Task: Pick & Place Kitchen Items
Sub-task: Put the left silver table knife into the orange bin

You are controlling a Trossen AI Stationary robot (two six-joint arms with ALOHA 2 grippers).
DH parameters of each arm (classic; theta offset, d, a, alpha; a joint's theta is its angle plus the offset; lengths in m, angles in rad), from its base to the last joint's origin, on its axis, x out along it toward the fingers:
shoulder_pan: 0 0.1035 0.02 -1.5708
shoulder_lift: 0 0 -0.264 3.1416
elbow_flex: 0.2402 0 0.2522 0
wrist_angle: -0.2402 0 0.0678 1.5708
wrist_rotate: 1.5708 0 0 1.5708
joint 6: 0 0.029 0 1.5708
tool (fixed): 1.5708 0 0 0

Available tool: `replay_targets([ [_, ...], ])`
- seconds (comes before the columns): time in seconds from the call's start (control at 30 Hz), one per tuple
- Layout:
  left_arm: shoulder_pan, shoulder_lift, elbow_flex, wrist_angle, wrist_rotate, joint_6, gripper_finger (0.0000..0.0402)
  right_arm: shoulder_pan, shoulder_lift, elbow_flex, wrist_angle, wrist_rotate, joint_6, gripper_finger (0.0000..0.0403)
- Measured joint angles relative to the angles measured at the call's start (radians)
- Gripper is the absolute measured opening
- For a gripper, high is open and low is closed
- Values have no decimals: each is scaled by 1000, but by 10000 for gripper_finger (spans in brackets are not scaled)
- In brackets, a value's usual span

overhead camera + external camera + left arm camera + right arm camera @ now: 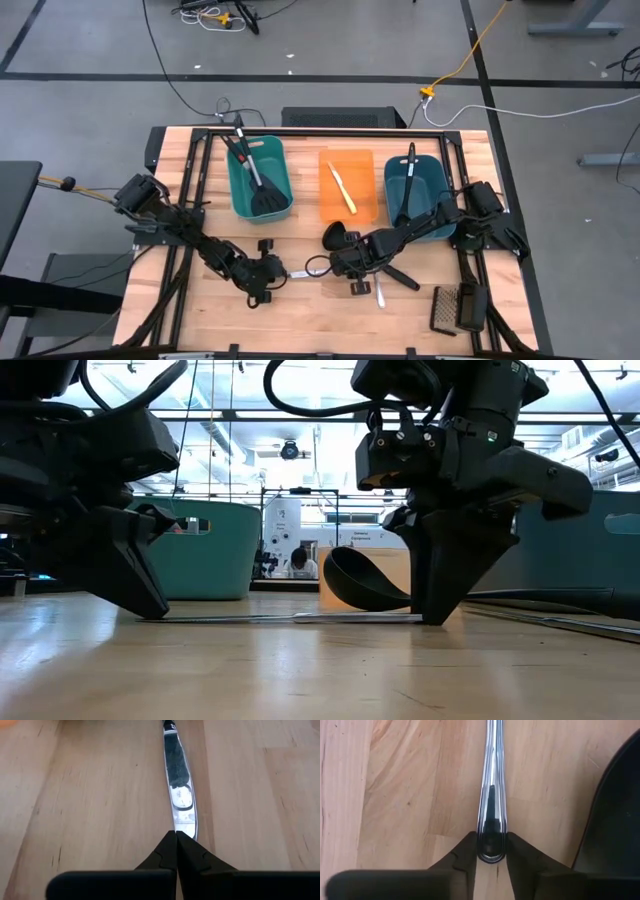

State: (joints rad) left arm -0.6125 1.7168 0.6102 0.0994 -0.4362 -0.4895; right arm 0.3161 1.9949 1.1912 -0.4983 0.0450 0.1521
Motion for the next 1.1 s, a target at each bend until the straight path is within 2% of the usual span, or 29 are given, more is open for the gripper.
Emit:
replay_targets([
  [0.4, -15, 2, -3, 13, -45, 37, 10, 6, -5, -1, -6, 18, 19, 79],
  [0.8, -22, -129, -7, -88, -99, 76, 12, 21, -55, -6, -2, 56, 24, 79],
  [1.1, -23, -152, -6, -123, -116, 56, 12, 27, -61, 0, -10, 60, 23, 79],
])
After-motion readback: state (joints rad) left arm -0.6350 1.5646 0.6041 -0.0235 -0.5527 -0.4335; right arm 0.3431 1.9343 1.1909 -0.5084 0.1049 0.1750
